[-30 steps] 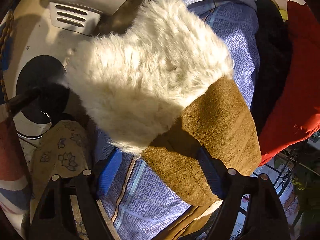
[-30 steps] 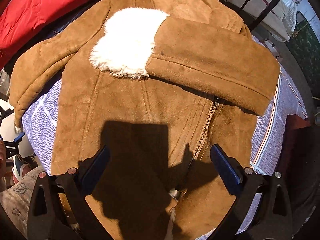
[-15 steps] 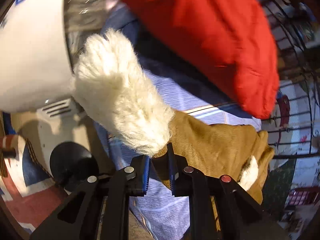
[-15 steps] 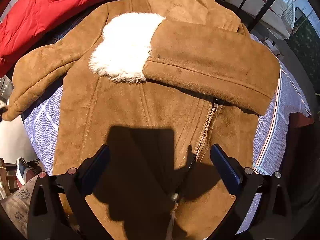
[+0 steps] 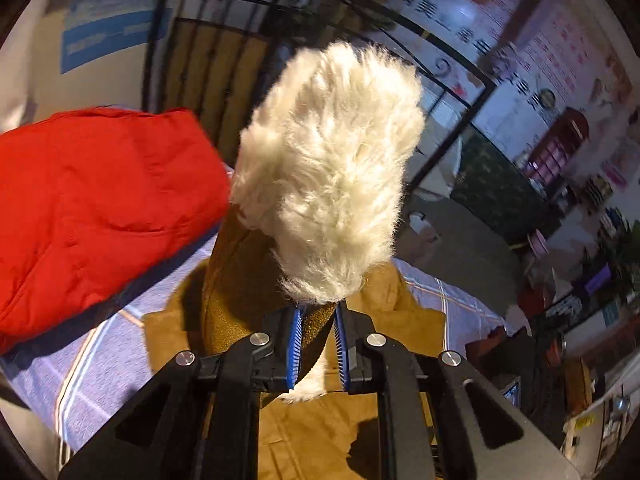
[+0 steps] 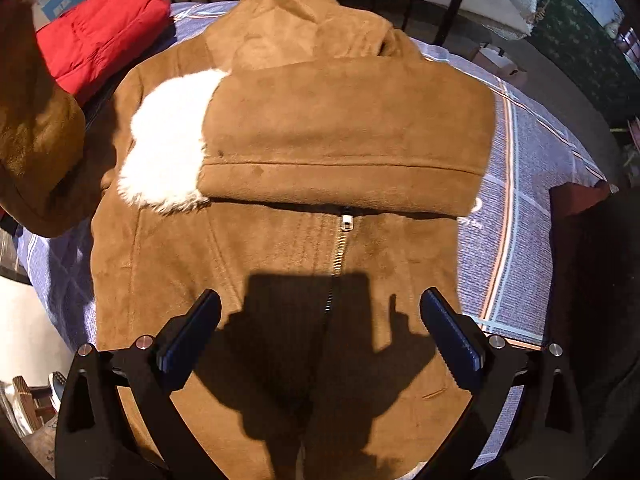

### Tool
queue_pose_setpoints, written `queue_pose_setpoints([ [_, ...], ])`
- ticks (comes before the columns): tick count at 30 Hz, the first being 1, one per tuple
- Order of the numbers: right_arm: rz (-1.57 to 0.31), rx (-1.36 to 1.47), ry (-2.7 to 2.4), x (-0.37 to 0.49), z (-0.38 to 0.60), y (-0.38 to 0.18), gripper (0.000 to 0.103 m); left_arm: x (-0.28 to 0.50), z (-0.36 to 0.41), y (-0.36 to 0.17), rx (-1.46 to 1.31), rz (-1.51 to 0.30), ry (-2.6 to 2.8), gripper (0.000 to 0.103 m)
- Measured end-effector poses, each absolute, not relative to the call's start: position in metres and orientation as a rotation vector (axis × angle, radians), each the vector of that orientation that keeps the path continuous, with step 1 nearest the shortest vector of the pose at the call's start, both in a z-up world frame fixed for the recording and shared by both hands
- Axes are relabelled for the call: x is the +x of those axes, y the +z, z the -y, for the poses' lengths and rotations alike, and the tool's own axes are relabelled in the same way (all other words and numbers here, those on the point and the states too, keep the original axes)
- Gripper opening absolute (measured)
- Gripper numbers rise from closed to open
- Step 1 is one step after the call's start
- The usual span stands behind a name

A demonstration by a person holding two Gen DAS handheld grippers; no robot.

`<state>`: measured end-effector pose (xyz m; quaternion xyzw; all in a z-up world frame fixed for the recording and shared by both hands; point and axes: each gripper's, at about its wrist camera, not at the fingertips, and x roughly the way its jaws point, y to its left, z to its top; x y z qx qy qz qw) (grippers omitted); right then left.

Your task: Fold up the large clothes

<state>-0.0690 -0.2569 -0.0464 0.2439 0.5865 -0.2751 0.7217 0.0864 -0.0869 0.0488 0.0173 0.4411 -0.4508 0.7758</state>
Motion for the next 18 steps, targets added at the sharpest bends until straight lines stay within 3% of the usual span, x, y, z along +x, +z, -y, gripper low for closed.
queue_pose_setpoints([
  [2, -1.290, 0.568, -0.650, -0.081, 0.267, -0.046, 0.098, 0.068, 0.128, 0.025, 0.122, -0.978, -1.023, 0.019],
  [5, -1.293, 0.613, -0.704, -0.100, 0.281, -0.047, 0.098, 0.044, 0.179, -0.022, 0.226, -1.113, -1.094, 0.049],
  [6, -1.293, 0.627, -0.718, -0.106, 0.284, -0.048, 0.098, 0.037, 0.189, -0.038, 0.230, -1.170, -1.134, 0.068],
  [7, -1.293, 0.641, -0.727, -0.111, 0.286, -0.049, 0.098, 0.028, 0.196, -0.051, 0.246, -1.220, -1.157, 0.072],
  [11, -1.292, 0.675, -0.762, -0.125, 0.295, -0.052, 0.098, 0.004, 0.194, -0.078, 0.303, -1.299, -1.176, 0.073],
  [18, -1.238, 0.730, -0.729, -0.110, 0.318, -0.049, 0.098, 0.036, 0.131, -0.067, 0.262, -1.276, -1.062, 0.076],
])
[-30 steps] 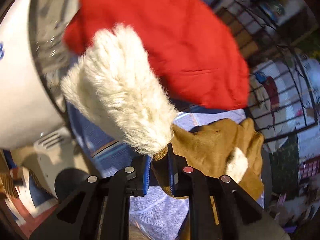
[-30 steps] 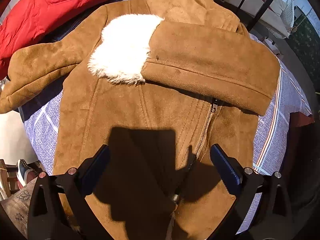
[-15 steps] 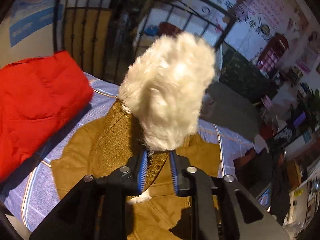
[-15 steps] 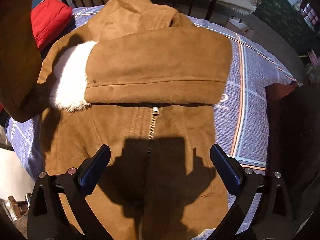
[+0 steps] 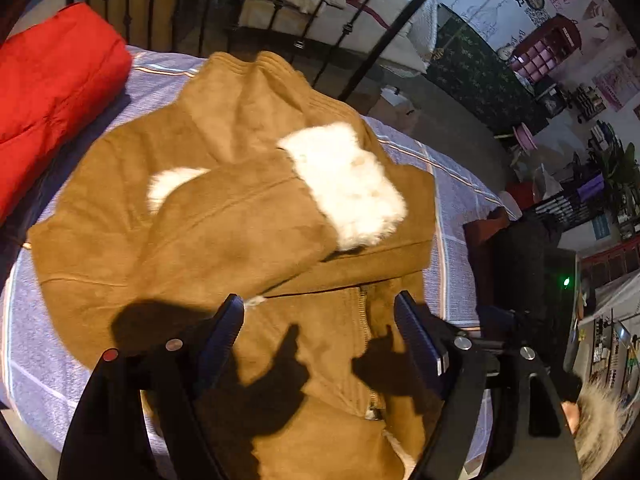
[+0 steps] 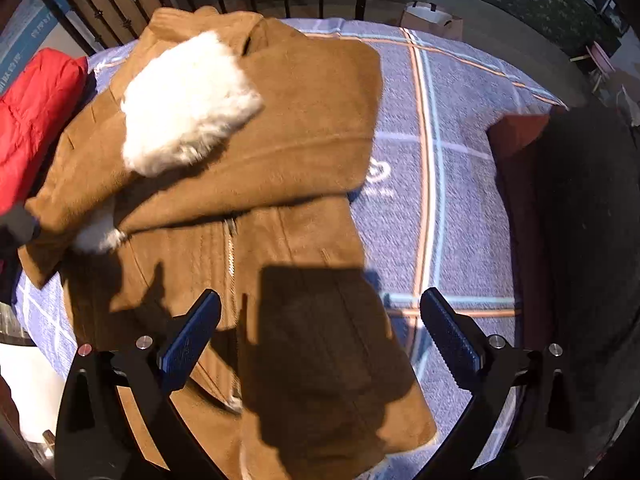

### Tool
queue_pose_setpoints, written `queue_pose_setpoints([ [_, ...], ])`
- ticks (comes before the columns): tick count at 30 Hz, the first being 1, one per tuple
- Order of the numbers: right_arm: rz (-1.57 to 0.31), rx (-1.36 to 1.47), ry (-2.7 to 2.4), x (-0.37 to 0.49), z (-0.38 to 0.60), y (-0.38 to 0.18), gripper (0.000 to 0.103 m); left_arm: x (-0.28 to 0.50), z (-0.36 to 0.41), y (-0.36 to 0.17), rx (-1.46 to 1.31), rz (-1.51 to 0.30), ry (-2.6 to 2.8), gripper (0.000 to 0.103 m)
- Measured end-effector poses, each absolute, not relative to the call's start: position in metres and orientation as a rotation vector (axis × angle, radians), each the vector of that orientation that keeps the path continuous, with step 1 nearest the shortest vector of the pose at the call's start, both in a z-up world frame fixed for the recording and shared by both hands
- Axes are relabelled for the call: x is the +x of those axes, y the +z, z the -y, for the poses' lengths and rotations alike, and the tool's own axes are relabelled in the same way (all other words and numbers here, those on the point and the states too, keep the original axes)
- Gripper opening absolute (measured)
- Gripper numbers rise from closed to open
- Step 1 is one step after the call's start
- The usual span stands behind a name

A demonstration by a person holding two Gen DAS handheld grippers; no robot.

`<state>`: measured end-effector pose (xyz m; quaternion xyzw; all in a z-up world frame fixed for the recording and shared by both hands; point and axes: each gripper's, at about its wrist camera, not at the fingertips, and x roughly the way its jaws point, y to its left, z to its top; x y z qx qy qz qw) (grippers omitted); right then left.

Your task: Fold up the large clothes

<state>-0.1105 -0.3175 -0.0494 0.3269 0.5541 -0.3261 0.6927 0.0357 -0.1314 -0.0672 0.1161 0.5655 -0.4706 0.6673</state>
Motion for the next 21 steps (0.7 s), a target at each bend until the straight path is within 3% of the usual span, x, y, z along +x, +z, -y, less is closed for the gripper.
queue_pose_setpoints([
  [6, -1.033, 1.046, -0.591, -0.062, 0.373, -0.054, 0.098, 0.078, 0.060, -0.062, 0.181, -1.297, -0.861, 0.076],
  [13, -1.074, 1.274, -0.534, 0.001, 0.378, -0.104, 0.095, 0.089, 0.011, -0.067, 0.118, -1.342, -0.721, 0.076],
  [15, -1.109, 1.243, -0.561, 0.010, 0.373, -0.105, 0.075, 0.090, 0.010, -0.066, 0.124, -1.334, -0.712, 0.076],
  [16, -1.111, 1.252, -0.528, 0.015, 0.371, -0.104, 0.044, 0.090, 0.010, -0.065, 0.124, -1.334, -0.711, 0.076],
  [17, -1.103, 1.243, -0.519, 0.017, 0.369, -0.099, 0.033, 0.090, 0.010, -0.065, 0.123, -1.334, -0.712, 0.076],
  [19, -1.060, 1.179, -0.501, 0.020, 0.367, -0.078, 0.024, 0.090, 0.015, -0.065, 0.129, -1.331, -0.714, 0.076],
  [21, -1.009, 1.129, -0.467, 0.021, 0.368, -0.054, 0.021, 0.089, 0.019, -0.065, 0.138, -1.323, -0.718, 0.076],
])
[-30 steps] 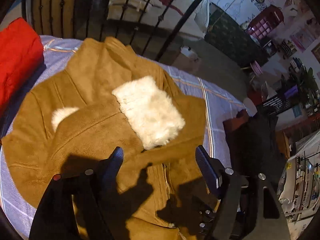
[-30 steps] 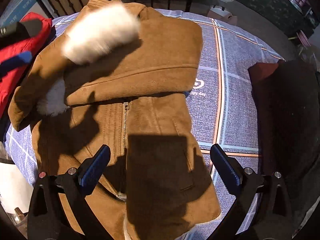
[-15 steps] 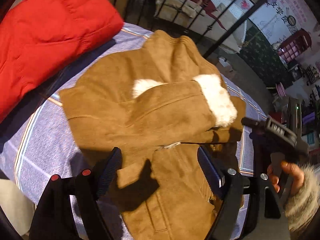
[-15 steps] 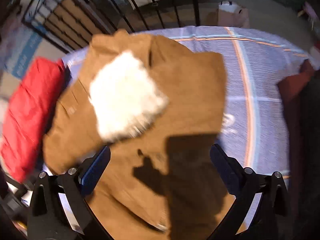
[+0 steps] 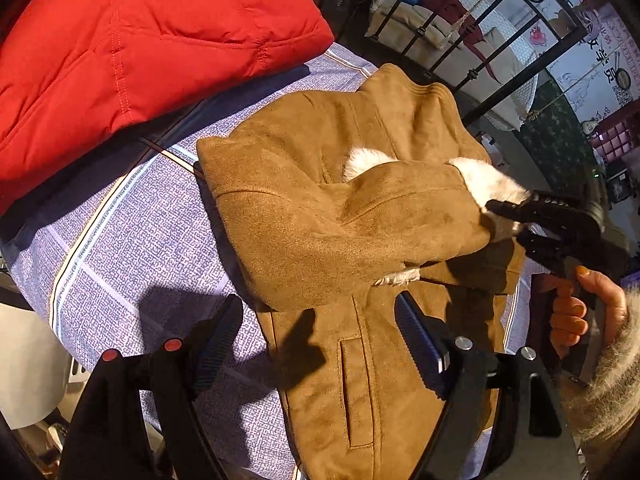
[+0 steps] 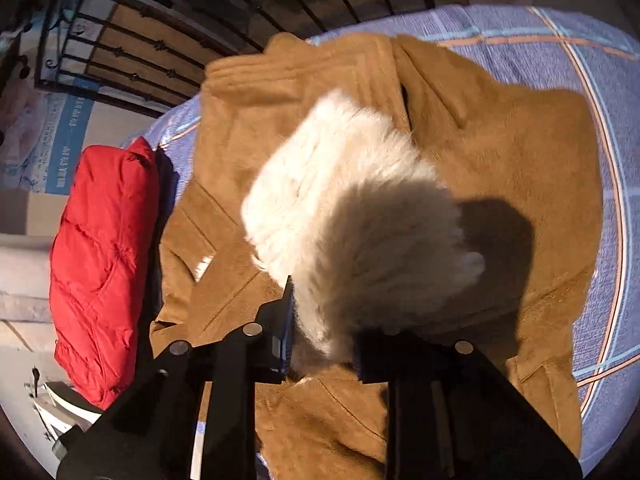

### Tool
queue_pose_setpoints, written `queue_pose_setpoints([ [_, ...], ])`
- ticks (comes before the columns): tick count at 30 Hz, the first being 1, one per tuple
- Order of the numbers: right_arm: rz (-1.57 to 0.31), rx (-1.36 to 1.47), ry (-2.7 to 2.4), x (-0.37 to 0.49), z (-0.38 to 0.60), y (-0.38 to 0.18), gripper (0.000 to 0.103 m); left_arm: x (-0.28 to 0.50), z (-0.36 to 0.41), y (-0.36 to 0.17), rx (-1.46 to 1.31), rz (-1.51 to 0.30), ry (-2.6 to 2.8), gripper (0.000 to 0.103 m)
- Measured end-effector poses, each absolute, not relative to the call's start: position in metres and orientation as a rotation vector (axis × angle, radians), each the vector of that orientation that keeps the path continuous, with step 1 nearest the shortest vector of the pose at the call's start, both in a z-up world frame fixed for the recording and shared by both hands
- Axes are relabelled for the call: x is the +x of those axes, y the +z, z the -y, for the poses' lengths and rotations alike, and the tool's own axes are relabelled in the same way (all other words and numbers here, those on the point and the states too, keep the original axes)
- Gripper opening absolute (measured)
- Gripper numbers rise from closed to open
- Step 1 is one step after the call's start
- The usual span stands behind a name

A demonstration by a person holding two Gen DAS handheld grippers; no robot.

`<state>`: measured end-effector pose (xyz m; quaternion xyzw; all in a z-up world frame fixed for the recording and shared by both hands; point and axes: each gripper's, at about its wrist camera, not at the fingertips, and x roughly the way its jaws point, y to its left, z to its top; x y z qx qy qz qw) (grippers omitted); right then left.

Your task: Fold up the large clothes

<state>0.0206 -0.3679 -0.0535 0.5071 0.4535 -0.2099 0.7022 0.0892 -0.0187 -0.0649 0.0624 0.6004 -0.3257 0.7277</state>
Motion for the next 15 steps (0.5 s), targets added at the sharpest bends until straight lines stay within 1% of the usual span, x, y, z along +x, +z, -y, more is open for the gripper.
queue_pose_setpoints([
  [4, -0.820, 1.036, -0.432, 0.004, 0.369, 0.008, 0.017, 0.089, 0.026, -0.063, 0.144, -1.316, -0.734, 0.076],
  [6, -0.760, 0.998, -0.469, -0.012, 0.374, 0.020, 0.017, 0.089, 0.031, -0.062, 0.155, -1.311, -0.742, 0.076],
  [7, -0.762, 0.979, -0.508, -0.021, 0.376, 0.019, 0.017, 0.089, 0.033, -0.063, 0.158, -1.310, -0.745, 0.076],
  [9, -0.837, 0.996, -0.564, -0.036, 0.383, -0.004, 0.017, 0.087, 0.037, -0.065, 0.168, -1.313, -0.752, 0.076],
  [12, -0.975, 1.093, -0.593, -0.057, 0.386, -0.052, 0.018, 0.085, 0.042, -0.072, 0.193, -1.324, -0.752, 0.076],
  [14, -1.017, 1.110, -0.598, -0.064, 0.380, -0.074, 0.018, 0.082, 0.045, -0.075, 0.209, -1.332, -0.757, 0.076],
  [15, -1.028, 1.101, -0.609, -0.065, 0.379, -0.080, 0.021, 0.081, 0.046, -0.077, 0.219, -1.335, -0.756, 0.076],
])
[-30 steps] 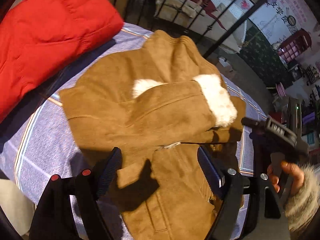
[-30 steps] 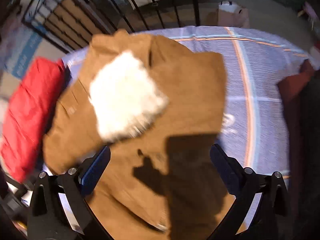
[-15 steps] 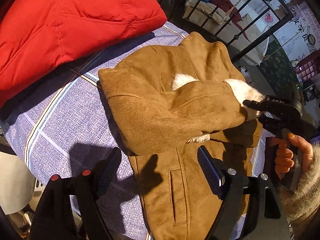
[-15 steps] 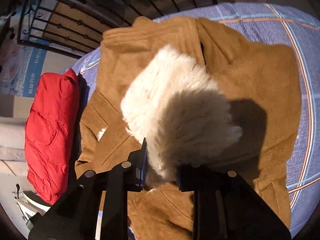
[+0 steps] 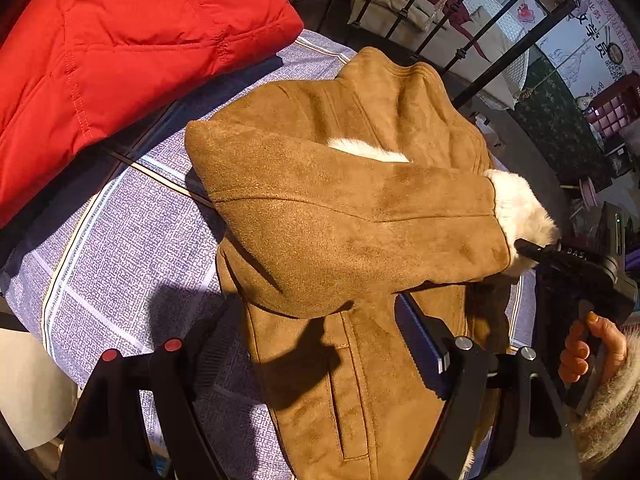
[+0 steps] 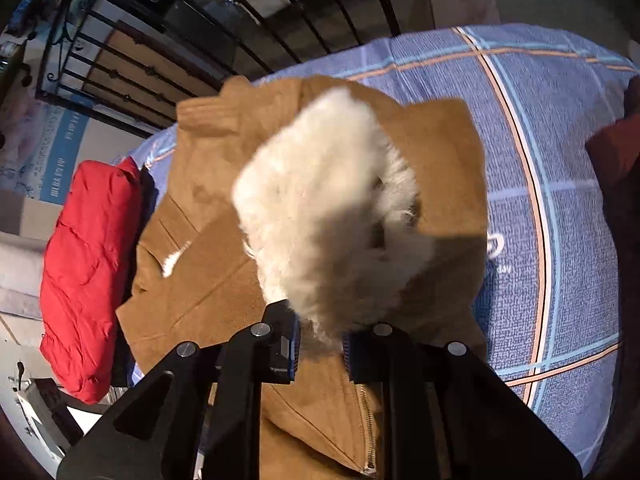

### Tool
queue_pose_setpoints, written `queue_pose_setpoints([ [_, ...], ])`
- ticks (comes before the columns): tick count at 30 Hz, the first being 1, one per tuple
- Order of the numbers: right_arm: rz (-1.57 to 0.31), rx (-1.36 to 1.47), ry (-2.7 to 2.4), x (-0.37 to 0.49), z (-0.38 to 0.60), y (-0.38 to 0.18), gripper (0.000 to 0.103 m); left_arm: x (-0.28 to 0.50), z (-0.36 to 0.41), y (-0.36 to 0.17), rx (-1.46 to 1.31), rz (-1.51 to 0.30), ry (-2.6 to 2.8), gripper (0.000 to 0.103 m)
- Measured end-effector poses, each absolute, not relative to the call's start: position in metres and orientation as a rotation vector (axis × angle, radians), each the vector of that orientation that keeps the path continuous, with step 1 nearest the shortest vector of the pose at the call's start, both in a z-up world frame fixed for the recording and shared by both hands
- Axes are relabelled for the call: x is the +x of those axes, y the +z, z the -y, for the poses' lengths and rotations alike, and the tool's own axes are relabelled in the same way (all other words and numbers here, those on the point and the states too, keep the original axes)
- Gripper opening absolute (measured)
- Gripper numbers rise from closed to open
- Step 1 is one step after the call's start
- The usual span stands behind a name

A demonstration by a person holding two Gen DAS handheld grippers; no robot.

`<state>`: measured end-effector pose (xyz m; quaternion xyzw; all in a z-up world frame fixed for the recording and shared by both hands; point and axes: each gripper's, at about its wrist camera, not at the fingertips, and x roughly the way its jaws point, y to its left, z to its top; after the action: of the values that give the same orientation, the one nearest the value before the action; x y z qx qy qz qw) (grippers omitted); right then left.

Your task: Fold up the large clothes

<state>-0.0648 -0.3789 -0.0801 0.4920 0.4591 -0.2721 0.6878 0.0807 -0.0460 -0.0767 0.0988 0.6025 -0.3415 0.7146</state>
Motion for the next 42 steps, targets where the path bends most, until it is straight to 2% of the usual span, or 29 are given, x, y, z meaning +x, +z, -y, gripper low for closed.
queue_pose_setpoints([
  [2, -1.037, 1.106, -0.635, -0.069, 0.378, -0.089, 0.036, 0.079, 0.046, -0.078, 0.231, -1.339, -0.753, 0.076],
  [3, -1.042, 1.118, -0.649, -0.070, 0.379, -0.091, 0.040, 0.079, 0.046, -0.079, 0.233, -1.341, -0.749, 0.076],
  [5, -1.069, 1.118, -0.679, -0.072, 0.381, -0.090, 0.059, 0.080, 0.044, -0.080, 0.241, -1.343, -0.737, 0.076],
  [9, -1.118, 1.025, -0.799, -0.083, 0.386, -0.067, 0.068, 0.085, 0.040, -0.078, 0.251, -1.333, -0.703, 0.076],
  [10, -1.125, 0.990, -0.854, -0.087, 0.387, -0.060, 0.075, 0.086, 0.039, -0.077, 0.253, -1.326, -0.697, 0.076],
  [15, -1.073, 0.751, -0.832, -0.073, 0.379, -0.020, 0.077, 0.091, 0.055, -0.062, 0.369, -1.209, -0.707, 0.077],
  [17, -1.105, 0.587, -0.716, -0.040, 0.363, -0.015, 0.089, 0.092, 0.072, -0.058, 0.436, -1.159, -0.733, 0.081],
  [18, -1.129, 0.531, -0.636, -0.024, 0.354, -0.018, 0.090, 0.092, 0.082, -0.058, 0.461, -1.151, -0.746, 0.085],
  [21, -1.232, 0.446, -0.500, 0.010, 0.336, -0.047, 0.090, 0.099, 0.102, -0.070, 0.457, -1.178, -0.776, 0.086],
  [24, -1.362, 0.367, -0.515, 0.023, 0.336, -0.085, 0.090, 0.114, 0.109, -0.098, 0.430, -1.299, -0.716, 0.086],
  [30, -1.390, 0.409, -0.521, 0.026, 0.354, -0.103, 0.094, 0.118, 0.113, -0.120, 0.487, -1.313, -0.677, 0.090],
  [34, -1.414, 0.373, -0.512, 0.032, 0.351, -0.112, 0.097, 0.115, 0.116, -0.109, 0.482, -1.279, -0.654, 0.088],
  [39, -1.410, 0.368, -0.506, 0.031, 0.352, -0.117, 0.098, 0.105, 0.113, -0.071, 0.450, -1.125, -0.671, 0.088],
  [42, -1.415, 0.368, -0.512, 0.034, 0.352, -0.122, 0.098, 0.098, 0.128, -0.078, 0.516, -1.131, -0.727, 0.088],
])
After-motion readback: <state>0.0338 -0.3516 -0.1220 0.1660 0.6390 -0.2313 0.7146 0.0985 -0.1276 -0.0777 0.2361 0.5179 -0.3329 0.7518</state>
